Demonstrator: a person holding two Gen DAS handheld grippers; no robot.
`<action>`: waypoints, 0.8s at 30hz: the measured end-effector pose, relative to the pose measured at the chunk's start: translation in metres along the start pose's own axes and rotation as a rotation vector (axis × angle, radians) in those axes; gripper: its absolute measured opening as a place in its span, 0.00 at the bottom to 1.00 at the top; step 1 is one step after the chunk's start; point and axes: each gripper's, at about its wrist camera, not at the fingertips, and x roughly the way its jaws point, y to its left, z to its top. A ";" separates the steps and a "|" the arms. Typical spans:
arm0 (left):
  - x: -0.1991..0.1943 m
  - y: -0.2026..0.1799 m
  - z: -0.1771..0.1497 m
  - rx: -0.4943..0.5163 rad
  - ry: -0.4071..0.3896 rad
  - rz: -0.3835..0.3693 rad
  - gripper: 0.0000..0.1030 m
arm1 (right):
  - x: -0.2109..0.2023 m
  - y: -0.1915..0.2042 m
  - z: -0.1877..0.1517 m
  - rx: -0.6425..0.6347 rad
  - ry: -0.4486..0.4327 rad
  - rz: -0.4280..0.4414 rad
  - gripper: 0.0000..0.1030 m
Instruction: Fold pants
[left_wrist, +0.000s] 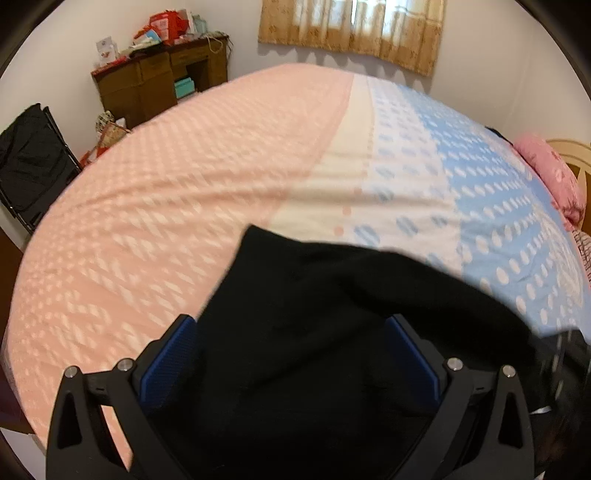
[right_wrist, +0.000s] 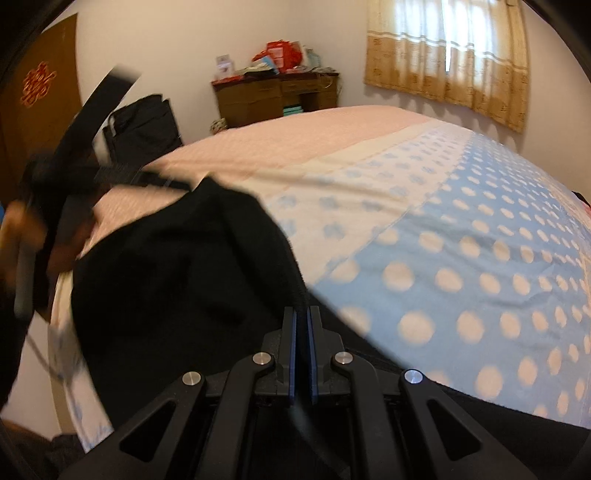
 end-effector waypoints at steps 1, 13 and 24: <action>-0.004 -0.001 0.003 -0.003 -0.010 0.008 1.00 | -0.001 0.006 -0.007 -0.011 0.002 0.000 0.05; 0.053 -0.050 0.027 -0.074 0.209 0.007 1.00 | 0.001 0.043 -0.055 -0.108 -0.020 -0.030 0.03; 0.055 -0.029 0.009 -0.106 0.175 0.038 0.29 | -0.015 0.023 -0.050 0.027 -0.077 -0.034 0.03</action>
